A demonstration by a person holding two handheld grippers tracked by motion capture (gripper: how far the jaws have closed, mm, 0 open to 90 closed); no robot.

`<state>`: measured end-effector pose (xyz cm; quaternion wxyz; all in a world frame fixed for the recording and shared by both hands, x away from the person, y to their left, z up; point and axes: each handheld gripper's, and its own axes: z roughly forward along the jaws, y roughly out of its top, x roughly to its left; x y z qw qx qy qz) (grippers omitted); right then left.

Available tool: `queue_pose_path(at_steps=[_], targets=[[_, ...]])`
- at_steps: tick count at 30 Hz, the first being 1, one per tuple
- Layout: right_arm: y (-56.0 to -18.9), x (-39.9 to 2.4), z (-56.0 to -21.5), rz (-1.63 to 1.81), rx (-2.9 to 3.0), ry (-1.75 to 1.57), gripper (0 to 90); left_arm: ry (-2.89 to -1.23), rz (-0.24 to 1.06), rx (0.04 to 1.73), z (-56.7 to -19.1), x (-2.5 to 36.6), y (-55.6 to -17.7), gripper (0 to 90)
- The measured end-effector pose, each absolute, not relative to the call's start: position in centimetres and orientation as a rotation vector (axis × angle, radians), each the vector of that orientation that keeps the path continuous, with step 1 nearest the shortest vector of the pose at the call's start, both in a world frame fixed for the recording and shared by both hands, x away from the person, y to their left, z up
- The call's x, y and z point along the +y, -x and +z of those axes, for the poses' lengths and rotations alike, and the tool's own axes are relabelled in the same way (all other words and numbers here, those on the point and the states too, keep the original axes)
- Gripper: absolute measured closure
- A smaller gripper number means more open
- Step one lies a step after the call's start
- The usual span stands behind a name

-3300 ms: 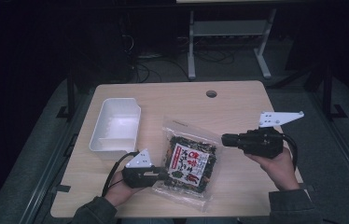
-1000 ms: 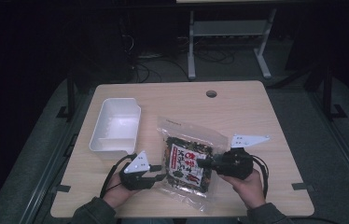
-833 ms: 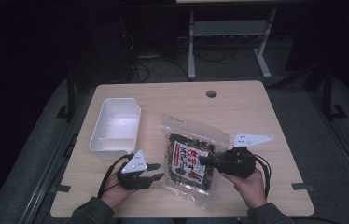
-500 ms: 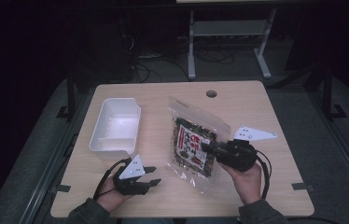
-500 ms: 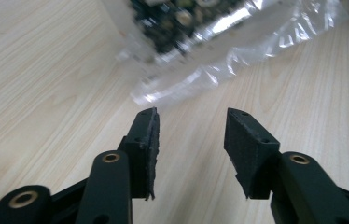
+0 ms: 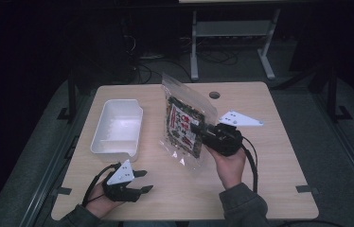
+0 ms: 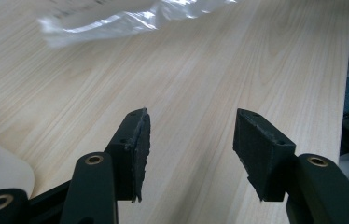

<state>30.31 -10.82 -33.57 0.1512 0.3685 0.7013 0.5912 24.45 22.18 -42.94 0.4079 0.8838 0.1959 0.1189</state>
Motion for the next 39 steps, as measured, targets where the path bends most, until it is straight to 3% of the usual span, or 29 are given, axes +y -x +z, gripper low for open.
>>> queue_pose_path(at_steps=[19, 39], targets=[[-34.5, -2.1, -30.2, 1.766, 1.883, -1.002, 75.0, -2.221, 0.320, 0.537, -42.8, 24.8, -24.1, 39.9], [-40.5, 8.5, -31.8, 1.668, 1.920, -0.984, 75.1, -2.216, 0.291, 0.539, -42.9, 25.4, -24.1, 39.4]])
